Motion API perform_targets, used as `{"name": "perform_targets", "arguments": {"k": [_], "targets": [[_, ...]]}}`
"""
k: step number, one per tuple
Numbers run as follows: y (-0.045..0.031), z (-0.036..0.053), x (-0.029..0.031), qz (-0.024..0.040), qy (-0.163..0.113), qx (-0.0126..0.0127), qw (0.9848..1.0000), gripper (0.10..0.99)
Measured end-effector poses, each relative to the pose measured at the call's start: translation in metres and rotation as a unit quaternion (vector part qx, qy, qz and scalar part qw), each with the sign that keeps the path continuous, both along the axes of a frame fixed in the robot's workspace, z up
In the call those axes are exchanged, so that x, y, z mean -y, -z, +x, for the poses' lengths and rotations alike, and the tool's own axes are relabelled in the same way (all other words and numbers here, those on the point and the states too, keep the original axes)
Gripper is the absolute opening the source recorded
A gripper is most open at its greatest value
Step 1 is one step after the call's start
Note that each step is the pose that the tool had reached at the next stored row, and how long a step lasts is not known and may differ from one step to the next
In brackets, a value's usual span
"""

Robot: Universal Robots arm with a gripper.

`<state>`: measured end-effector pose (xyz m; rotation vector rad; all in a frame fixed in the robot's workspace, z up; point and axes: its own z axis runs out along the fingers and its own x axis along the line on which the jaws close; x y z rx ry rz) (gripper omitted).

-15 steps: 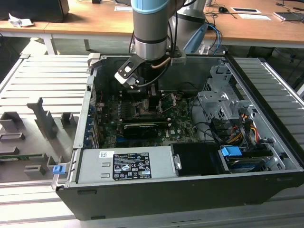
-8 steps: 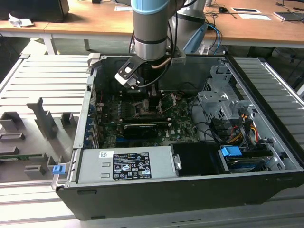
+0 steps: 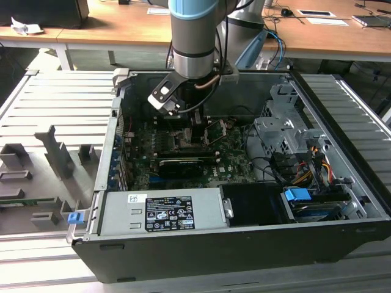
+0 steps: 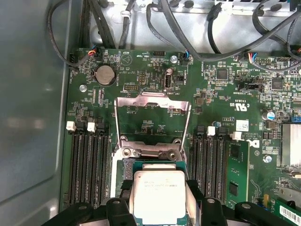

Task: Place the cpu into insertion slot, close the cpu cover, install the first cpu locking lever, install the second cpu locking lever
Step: 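Place the cpu into insertion slot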

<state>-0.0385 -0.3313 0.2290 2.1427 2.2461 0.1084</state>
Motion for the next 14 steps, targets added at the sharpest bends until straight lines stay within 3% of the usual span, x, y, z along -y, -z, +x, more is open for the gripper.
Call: {"name": "perform_targets", "arguments": {"k": [14], "targets": [[0.0033, 0.0, 0.0, 0.0, 0.0, 0.0, 1.0, 0.529]]}}
